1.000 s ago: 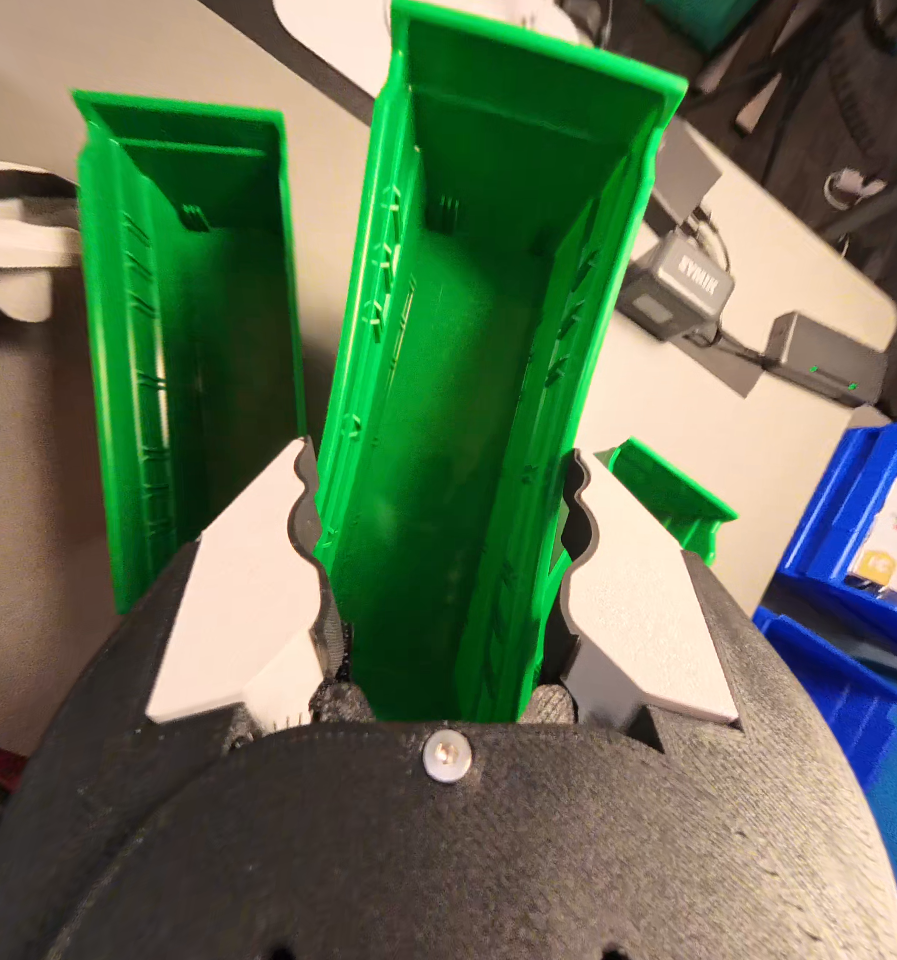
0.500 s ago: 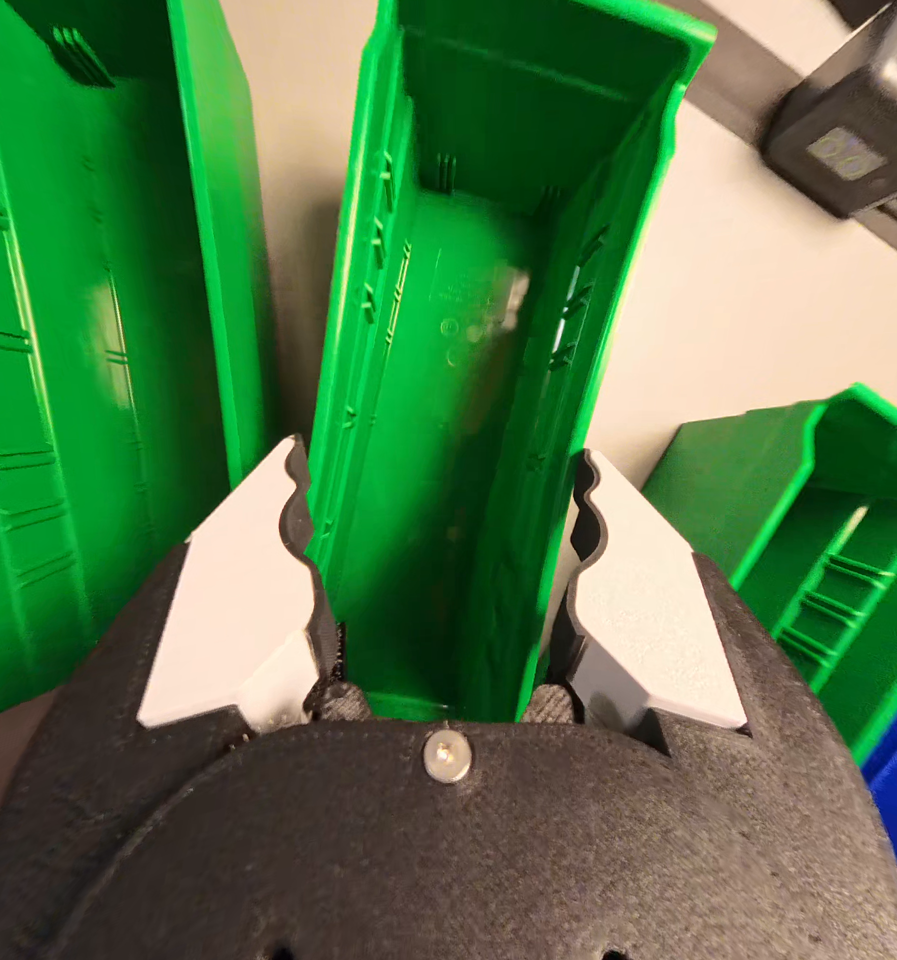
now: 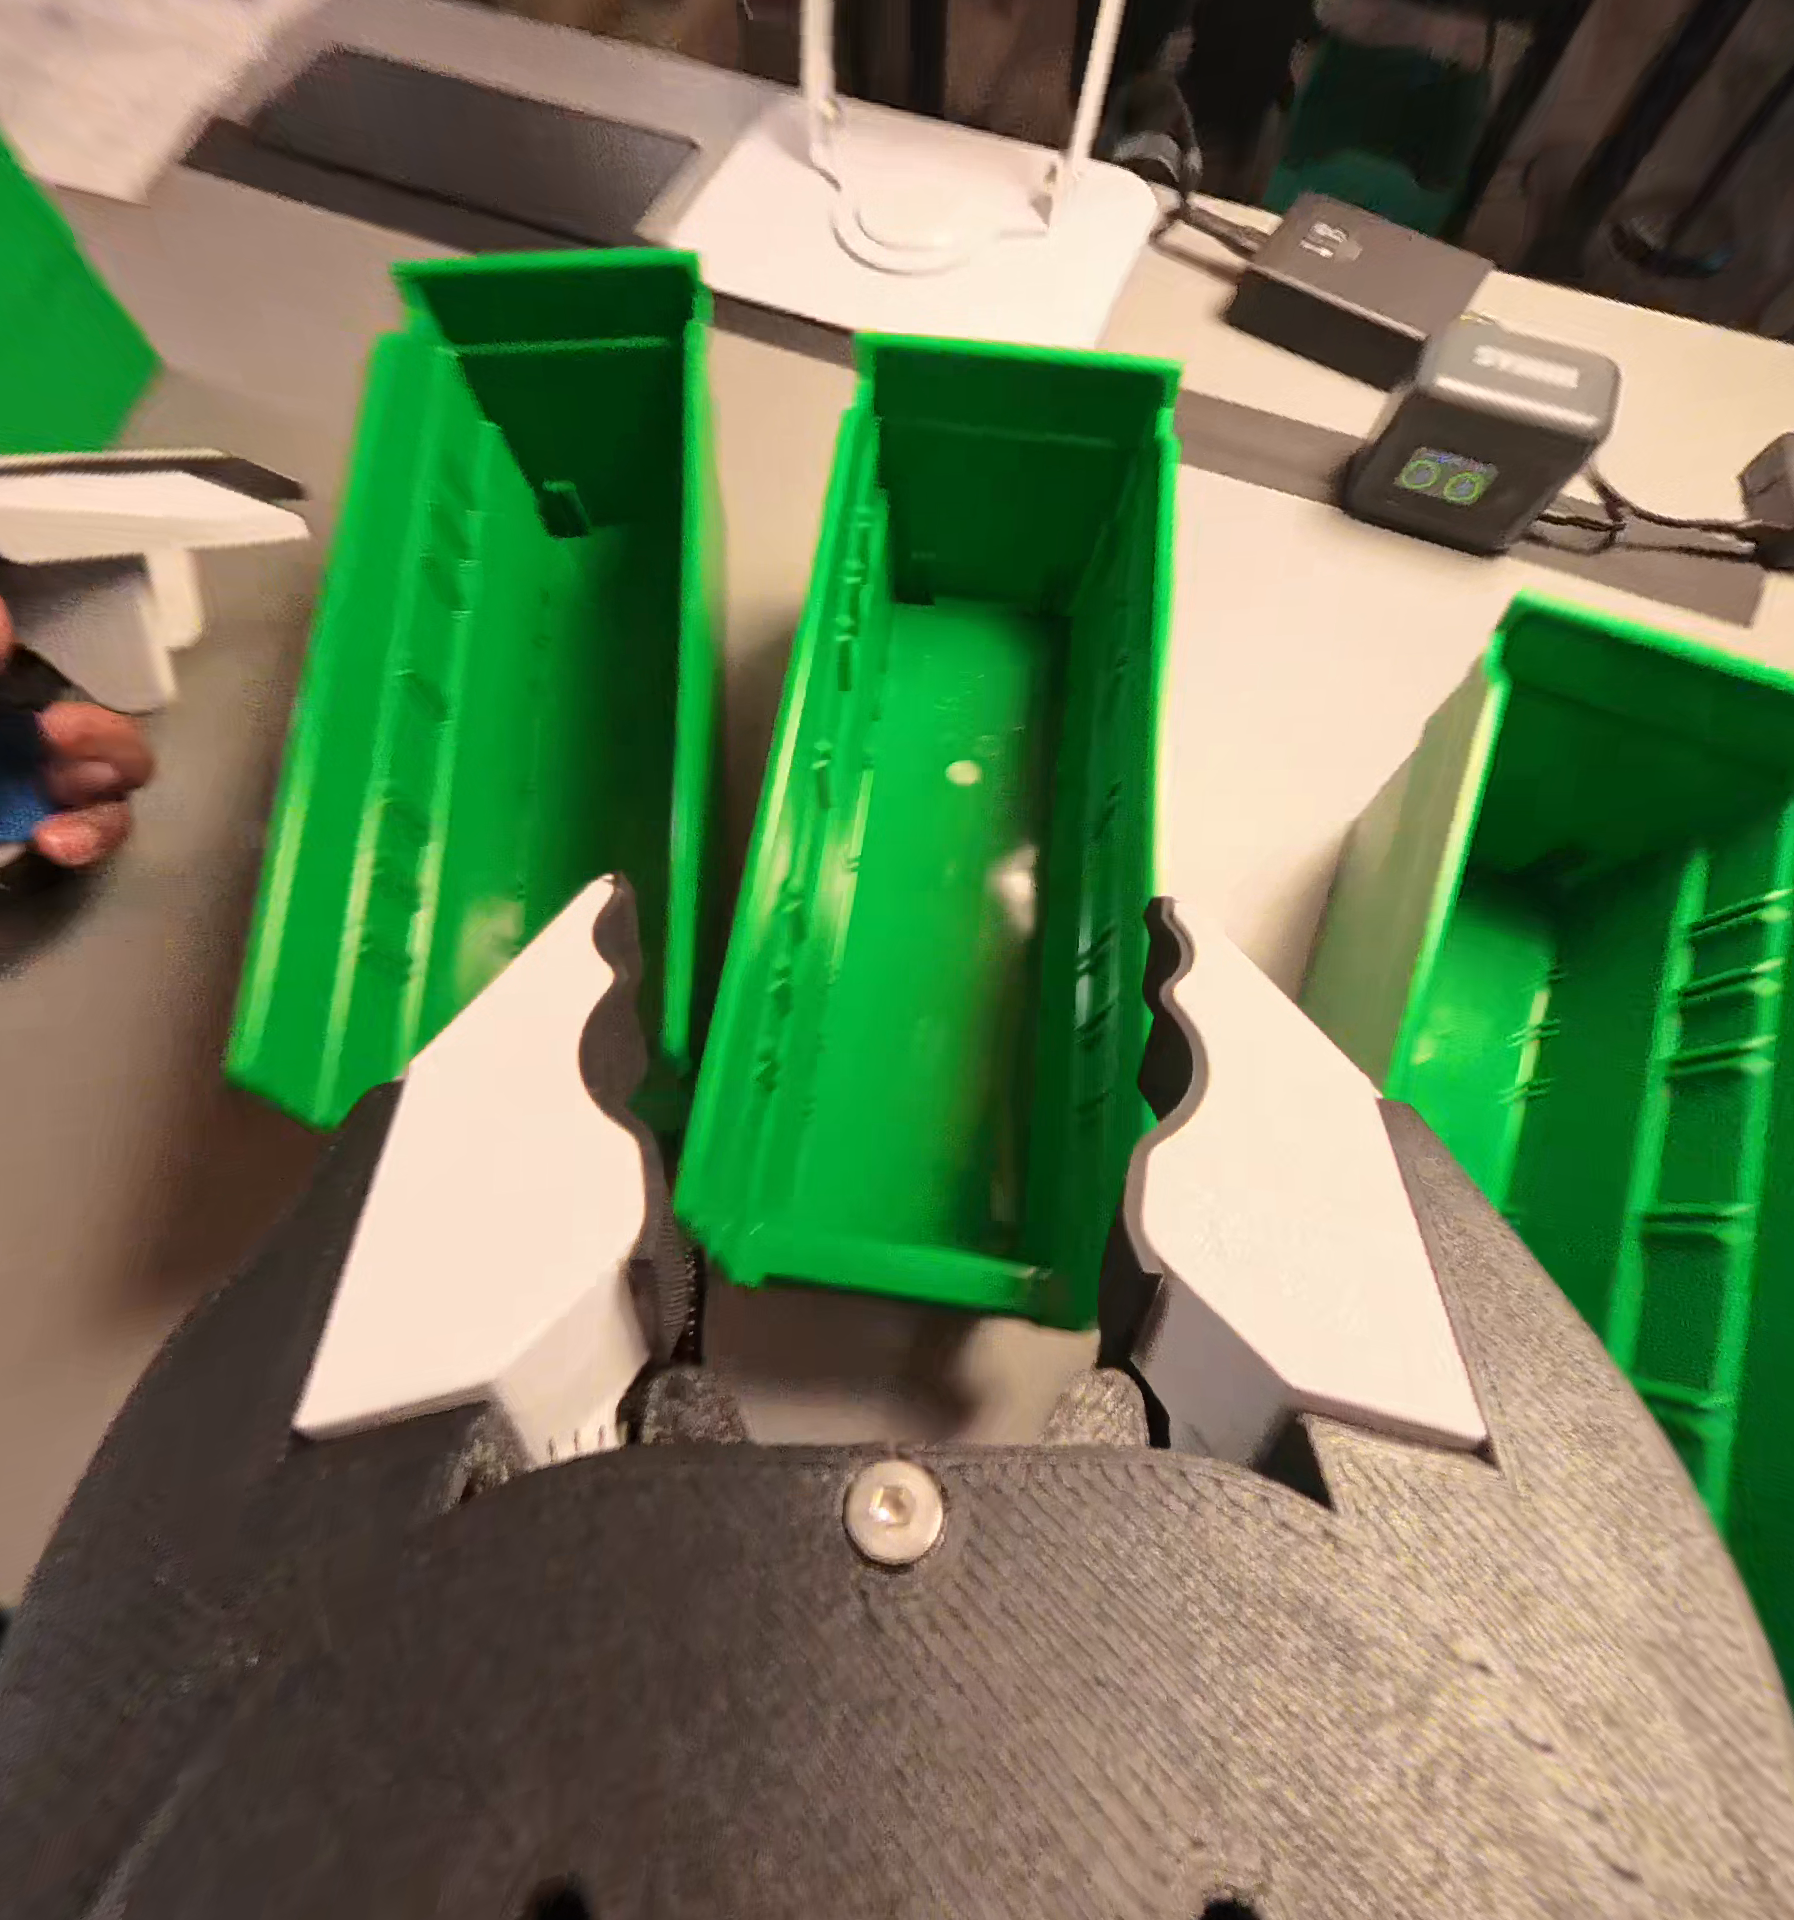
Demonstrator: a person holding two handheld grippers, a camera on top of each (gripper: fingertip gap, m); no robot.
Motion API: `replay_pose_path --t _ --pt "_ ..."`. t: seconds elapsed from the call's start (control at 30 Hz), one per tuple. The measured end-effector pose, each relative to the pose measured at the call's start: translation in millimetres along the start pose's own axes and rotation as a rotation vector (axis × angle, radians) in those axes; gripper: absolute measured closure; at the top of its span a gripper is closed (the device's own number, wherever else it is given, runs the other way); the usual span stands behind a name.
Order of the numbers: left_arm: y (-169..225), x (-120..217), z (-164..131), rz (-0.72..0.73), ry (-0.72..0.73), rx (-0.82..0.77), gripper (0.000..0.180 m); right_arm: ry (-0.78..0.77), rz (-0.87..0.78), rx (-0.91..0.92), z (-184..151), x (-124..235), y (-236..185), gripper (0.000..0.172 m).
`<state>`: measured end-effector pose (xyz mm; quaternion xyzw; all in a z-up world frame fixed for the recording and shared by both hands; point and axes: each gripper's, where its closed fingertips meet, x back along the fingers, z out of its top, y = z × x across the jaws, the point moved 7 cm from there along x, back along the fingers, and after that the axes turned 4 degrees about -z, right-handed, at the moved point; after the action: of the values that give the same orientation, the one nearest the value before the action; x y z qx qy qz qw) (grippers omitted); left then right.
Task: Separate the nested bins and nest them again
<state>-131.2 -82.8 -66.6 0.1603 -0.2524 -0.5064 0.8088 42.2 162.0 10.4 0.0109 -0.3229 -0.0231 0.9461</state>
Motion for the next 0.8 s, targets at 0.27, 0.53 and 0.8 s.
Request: replay_pose_path --t 0.27,0.53,0.8 --pt "105 42 -74 -0.140 0.112 -0.030 0.061 0.164 0.105 -0.234 -96 34 -21 0.083" --pt "133 5 -100 0.117 -0.040 -0.387 0.108 0.268 0.116 -0.284 -123 18 -32 0.086" --pt "87 55 -88 0.409 0.088 -0.481 0.175 0.323 0.129 -0.265 -127 16 -24 0.096"
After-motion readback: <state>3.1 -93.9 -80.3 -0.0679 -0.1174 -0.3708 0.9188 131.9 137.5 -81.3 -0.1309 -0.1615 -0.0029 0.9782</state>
